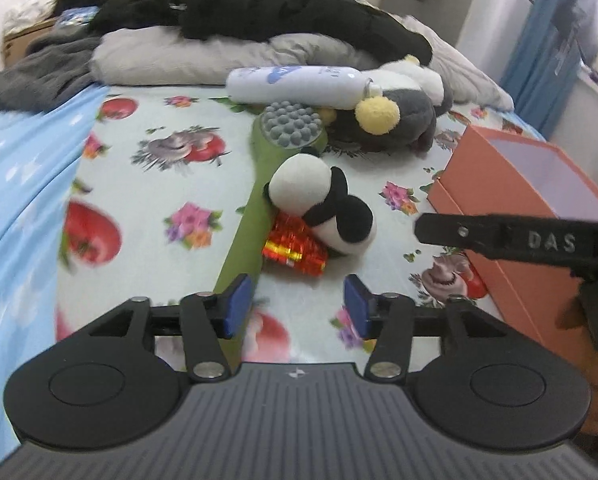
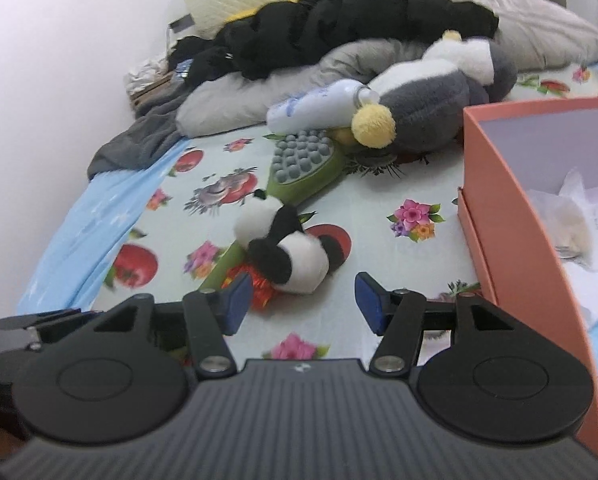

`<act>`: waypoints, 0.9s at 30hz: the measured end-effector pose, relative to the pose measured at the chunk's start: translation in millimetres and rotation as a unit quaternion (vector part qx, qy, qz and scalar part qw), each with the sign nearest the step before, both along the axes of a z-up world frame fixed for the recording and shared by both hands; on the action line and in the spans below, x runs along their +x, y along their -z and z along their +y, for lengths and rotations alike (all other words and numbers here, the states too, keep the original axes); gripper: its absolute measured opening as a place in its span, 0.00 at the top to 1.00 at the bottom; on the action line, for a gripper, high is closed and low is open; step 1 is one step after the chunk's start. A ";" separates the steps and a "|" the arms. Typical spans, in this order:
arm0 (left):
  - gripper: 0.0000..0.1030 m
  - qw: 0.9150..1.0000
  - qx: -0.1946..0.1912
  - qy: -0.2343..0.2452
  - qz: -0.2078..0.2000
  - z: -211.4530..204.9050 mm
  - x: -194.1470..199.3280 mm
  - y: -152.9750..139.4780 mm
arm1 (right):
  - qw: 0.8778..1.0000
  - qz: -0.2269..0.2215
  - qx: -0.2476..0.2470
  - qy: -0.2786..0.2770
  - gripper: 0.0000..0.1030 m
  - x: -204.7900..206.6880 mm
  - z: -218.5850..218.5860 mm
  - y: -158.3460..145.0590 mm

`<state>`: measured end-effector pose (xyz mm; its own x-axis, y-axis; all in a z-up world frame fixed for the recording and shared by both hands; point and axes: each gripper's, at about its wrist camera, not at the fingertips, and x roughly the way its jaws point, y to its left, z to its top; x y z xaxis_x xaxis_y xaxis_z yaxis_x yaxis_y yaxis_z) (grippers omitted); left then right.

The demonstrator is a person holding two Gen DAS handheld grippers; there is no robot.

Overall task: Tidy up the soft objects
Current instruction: 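Grasp panda plush with right gripper while left grasps red foil tea packet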

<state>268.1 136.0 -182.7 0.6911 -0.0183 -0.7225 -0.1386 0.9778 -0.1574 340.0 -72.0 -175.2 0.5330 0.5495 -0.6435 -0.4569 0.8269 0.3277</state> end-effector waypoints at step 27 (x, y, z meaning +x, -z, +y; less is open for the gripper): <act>0.35 0.988 0.118 0.102 0.009 -21.9 71.0 41.1 | 0.997 0.082 0.013 0.004 0.42 72.4 39.0 45.1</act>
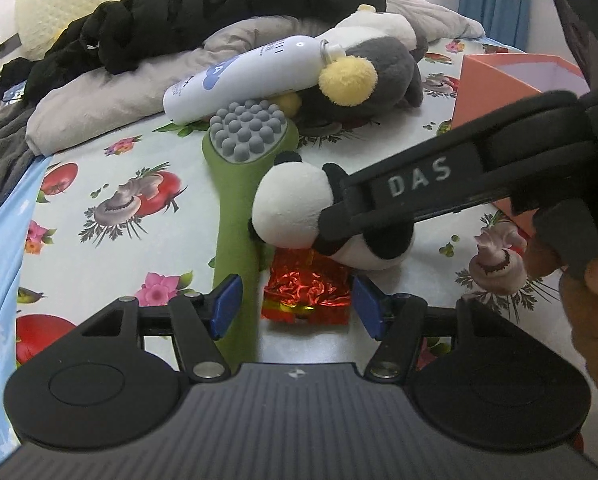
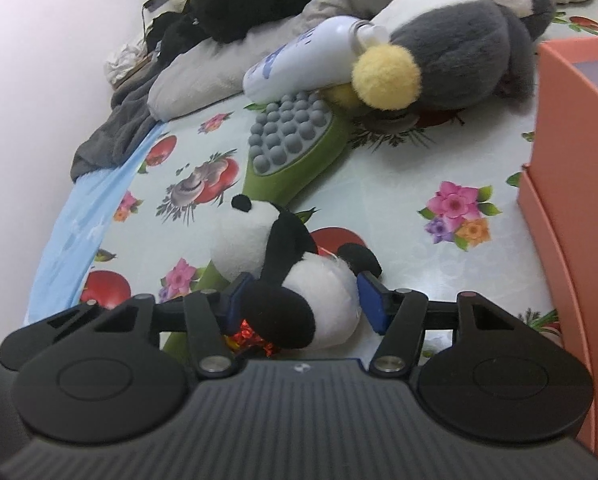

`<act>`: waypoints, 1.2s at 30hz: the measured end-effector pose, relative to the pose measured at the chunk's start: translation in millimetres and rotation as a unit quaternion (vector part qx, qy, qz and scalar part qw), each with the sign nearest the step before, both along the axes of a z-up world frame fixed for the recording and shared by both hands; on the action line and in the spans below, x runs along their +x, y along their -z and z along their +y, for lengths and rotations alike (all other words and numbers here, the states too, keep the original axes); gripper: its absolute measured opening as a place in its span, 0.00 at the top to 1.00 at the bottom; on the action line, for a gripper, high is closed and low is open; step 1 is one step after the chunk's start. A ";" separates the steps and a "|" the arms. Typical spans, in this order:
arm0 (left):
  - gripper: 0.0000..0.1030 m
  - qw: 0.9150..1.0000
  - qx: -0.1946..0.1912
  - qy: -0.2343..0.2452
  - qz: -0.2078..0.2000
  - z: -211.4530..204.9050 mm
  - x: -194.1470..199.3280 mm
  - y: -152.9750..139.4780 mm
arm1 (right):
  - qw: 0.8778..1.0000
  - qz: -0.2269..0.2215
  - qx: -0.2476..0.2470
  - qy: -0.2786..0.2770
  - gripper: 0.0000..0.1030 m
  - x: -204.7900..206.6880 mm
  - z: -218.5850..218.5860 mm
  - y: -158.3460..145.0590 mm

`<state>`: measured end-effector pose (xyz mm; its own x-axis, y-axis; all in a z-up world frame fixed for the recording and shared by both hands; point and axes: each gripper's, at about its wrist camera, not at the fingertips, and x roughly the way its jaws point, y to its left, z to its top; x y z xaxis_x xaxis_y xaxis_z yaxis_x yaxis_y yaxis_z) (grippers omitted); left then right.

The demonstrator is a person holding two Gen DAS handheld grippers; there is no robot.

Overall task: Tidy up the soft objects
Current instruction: 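Grasp panda plush with right gripper while left grasps red foil tea packet, then lift panda plush with right gripper while left lifts red foil packet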

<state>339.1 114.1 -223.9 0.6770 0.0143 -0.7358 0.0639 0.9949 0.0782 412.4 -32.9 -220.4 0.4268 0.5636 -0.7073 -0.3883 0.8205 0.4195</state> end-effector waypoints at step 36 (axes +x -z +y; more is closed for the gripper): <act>0.82 0.997 0.038 0.052 0.031 -35.9 -14.2 7.5 | 0.995 -0.084 -0.053 0.025 0.74 -63.1 -48.5 -37.2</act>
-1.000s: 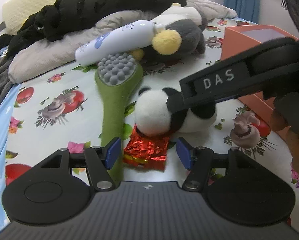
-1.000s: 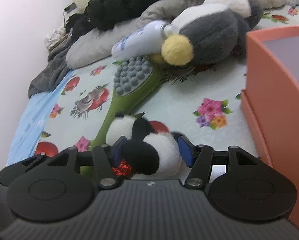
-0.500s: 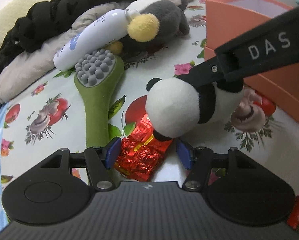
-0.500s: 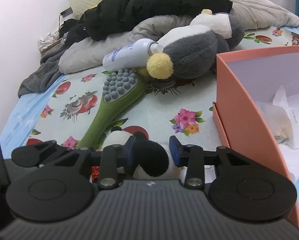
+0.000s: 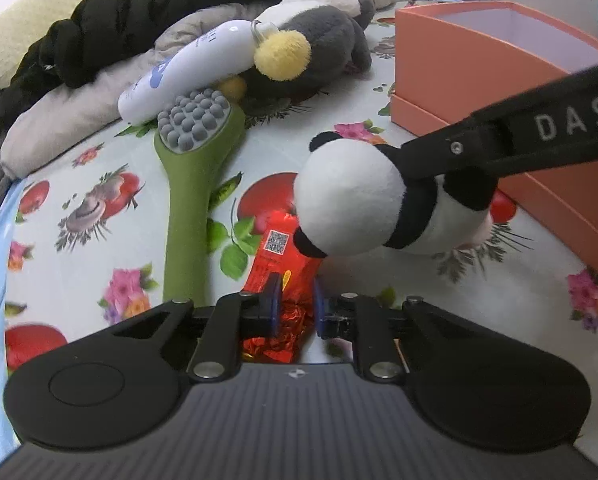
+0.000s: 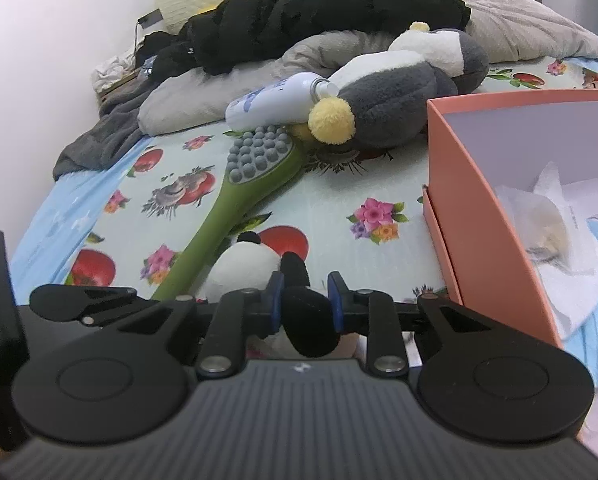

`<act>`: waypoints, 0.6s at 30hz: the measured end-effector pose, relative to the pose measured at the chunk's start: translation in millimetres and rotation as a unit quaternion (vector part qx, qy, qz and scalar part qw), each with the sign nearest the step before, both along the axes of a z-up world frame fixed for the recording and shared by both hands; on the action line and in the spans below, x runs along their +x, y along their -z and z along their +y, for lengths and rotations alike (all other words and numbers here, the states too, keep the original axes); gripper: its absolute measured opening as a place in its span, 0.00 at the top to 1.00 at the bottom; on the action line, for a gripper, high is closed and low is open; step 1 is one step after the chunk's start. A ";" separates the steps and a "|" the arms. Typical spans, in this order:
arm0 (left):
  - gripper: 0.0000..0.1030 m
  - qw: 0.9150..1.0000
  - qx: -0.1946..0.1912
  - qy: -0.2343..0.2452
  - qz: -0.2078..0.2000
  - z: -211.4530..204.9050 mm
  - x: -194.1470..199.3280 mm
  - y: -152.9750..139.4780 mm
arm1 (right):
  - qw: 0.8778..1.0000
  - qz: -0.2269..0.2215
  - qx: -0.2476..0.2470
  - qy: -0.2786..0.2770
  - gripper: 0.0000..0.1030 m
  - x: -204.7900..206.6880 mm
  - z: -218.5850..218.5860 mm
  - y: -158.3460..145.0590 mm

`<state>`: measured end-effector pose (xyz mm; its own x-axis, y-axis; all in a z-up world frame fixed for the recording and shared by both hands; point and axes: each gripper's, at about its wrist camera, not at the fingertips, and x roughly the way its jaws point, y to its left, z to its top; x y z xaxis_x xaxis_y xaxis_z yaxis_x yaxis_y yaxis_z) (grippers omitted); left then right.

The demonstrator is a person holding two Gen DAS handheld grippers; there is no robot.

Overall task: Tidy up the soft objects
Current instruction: 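Lift panda plush with right gripper while left lifts red foil packet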

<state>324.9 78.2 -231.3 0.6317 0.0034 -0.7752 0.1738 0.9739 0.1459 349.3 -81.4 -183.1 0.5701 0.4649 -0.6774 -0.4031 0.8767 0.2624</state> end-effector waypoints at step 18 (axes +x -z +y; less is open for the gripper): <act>0.95 0.998 -0.058 -0.017 0.004 0.8 -41.3 -17.7 | 0.993 0.002 -0.079 -0.088 0.72 -89.3 -25.9 2.4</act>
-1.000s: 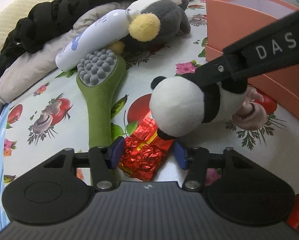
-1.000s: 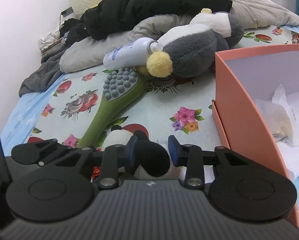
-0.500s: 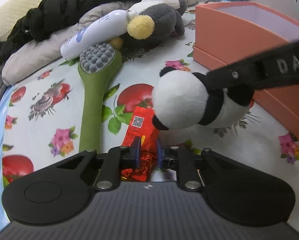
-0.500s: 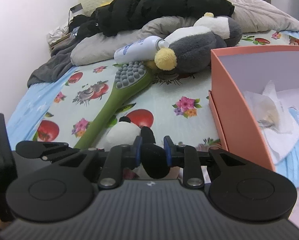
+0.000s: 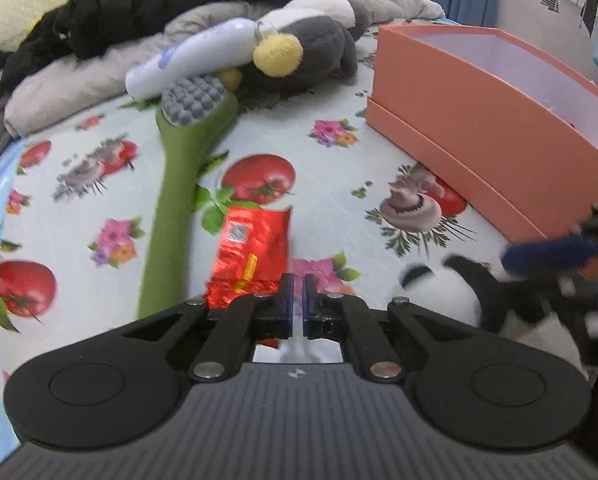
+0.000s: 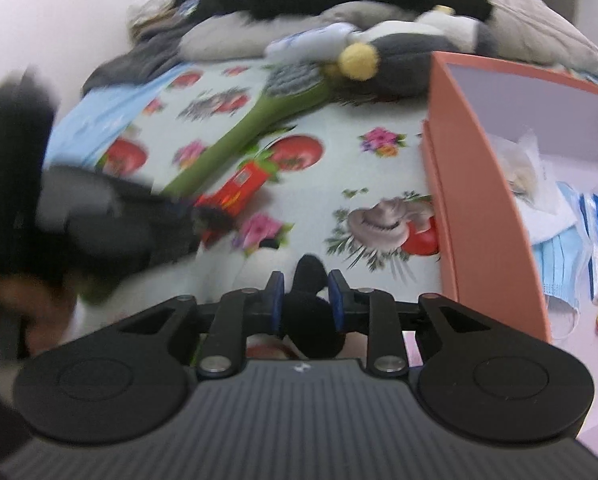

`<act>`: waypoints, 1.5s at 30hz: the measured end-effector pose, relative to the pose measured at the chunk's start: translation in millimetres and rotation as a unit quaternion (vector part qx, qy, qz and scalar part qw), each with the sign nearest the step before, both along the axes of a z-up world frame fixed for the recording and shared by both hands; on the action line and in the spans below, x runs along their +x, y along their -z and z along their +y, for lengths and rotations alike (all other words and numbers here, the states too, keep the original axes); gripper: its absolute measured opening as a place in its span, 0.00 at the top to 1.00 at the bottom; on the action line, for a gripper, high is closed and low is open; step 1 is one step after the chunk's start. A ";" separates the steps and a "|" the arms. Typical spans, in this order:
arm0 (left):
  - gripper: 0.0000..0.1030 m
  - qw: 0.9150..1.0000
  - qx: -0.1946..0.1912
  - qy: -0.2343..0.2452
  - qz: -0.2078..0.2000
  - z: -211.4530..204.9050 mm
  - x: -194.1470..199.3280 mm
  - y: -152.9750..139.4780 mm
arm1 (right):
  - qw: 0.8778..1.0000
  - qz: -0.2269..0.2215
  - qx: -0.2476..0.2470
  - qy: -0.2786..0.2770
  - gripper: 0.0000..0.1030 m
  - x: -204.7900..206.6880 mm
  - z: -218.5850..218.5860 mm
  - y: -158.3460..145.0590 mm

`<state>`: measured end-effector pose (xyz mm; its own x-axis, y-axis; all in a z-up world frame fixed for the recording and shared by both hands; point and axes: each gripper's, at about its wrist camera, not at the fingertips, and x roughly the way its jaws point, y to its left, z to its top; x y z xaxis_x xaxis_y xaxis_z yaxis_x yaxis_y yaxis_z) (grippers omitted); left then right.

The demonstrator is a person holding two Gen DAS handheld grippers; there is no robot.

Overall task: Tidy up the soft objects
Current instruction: 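Lift panda plush with right gripper while left lifts red foil packet, then carry panda plush in right gripper while left carries red packet over the box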

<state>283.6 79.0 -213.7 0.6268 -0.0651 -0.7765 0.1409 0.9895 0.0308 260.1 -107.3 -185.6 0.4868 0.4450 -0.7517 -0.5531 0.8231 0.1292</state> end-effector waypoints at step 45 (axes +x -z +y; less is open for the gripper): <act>0.42 0.998 0.023 -0.025 0.047 11.4 9.2 -2.7 | 0.998 -0.053 -0.015 -0.005 0.52 -8.2 -18.8 11.6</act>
